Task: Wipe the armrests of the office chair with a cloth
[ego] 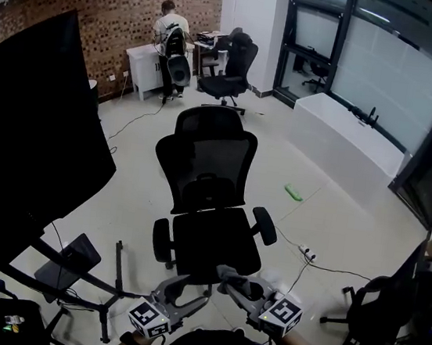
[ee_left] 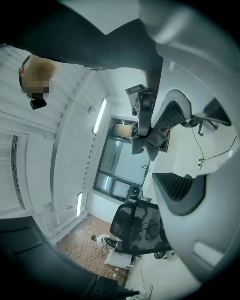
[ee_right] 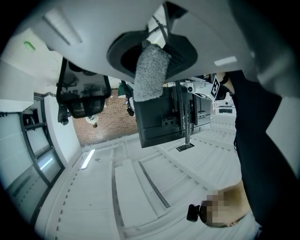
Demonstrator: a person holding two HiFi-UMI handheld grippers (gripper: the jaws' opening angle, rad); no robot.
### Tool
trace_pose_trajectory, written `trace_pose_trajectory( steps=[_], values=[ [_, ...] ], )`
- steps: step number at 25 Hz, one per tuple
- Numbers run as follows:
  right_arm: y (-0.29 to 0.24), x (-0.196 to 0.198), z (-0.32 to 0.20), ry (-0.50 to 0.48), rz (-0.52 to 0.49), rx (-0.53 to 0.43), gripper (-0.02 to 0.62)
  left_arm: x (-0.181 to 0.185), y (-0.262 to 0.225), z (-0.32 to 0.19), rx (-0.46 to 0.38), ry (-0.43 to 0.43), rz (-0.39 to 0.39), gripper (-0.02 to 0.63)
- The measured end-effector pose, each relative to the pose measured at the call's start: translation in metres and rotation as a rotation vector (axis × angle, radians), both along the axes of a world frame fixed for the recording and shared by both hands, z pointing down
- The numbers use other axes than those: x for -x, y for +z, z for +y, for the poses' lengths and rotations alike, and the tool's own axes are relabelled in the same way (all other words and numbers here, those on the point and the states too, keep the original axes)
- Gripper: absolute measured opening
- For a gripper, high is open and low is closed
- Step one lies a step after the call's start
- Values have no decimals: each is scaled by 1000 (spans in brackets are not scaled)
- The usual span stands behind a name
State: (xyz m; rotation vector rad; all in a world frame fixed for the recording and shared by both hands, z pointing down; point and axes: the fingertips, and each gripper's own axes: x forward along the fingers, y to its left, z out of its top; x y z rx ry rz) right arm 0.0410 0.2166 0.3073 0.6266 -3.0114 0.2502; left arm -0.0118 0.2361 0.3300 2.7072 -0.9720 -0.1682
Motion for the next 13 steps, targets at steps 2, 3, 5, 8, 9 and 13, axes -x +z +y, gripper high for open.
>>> trace_pose_trajectory(
  steps=[2, 3, 5, 8, 9, 13],
  values=[
    [-1, -7, 2, 0, 1, -6, 35, -6, -1, 2, -13, 2, -1, 321],
    [-1, -11, 3, -2, 3, -7, 35, -8, -1, 2, -19, -1, 0, 321],
    [-3, -16, 5, -10, 4, -16, 35, -11, -7, 1, -26, -12, -2, 321],
    [-6, -23, 3, -17, -2, -43, 35, -16, -16, 0, -38, -22, -8, 319],
    [-9, -26, 3, -18, -4, -49, 35, -19, -17, 1, -39, -23, -9, 319],
    [-19, -37, 7, -25, -8, -56, 35, -33, -15, 4, -44, -26, -6, 319]
  ],
)
